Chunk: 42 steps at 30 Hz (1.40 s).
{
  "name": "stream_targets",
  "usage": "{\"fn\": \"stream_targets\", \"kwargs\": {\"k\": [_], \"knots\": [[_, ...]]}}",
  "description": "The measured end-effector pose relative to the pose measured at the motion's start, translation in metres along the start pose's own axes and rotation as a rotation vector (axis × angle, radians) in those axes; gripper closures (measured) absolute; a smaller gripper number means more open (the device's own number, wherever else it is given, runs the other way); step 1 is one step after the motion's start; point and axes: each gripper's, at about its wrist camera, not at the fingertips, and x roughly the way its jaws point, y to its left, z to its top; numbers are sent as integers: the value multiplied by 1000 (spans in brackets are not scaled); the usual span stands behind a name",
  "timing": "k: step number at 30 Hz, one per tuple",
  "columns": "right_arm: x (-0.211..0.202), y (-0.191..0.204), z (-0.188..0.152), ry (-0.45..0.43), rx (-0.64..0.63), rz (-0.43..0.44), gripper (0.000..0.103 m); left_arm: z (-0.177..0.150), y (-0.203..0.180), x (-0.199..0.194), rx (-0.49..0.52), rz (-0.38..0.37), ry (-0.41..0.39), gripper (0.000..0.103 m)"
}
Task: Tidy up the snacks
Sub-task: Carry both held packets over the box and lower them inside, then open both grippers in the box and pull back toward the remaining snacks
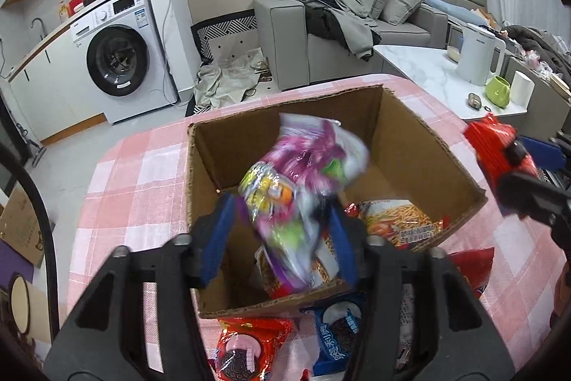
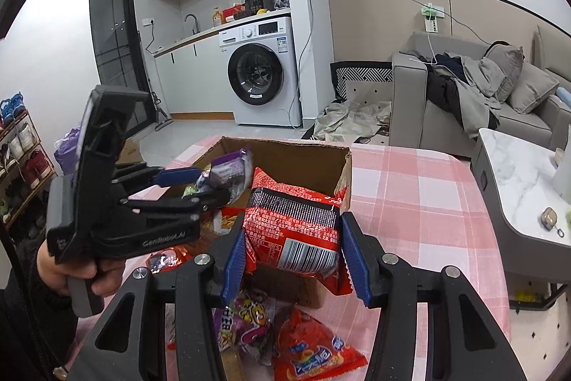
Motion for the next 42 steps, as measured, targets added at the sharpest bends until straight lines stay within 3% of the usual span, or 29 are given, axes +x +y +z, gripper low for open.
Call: {"fn": "stream_targets", "kwargs": {"k": [1, 3, 9, 16, 25, 28, 42], "knots": [[3, 0, 3, 1, 5, 1, 53, 0, 2, -1, -7, -1, -13, 31], [10, -3, 7, 0, 17, 8, 53, -2, 5, -5, -13, -10, -40, 21], [34, -7, 17, 3, 38, 13, 53, -7, 17, -15, -27, -5, -42, 19], [58, -2, 19, 24, 26, 17, 50, -24, 36, -32, -60, -5, -61, 1], [38, 3, 12, -32, 1, -7, 18, -41, 43, -56, -81, 6, -75, 1], [25, -1, 9, -35, 20, -16, 3, -49, 40, -63, -85, 4, -76, 1], [-27, -3, -30, 8, 28, -91, 0, -88, 26, -97, -78, 0, -61, 1]]}}
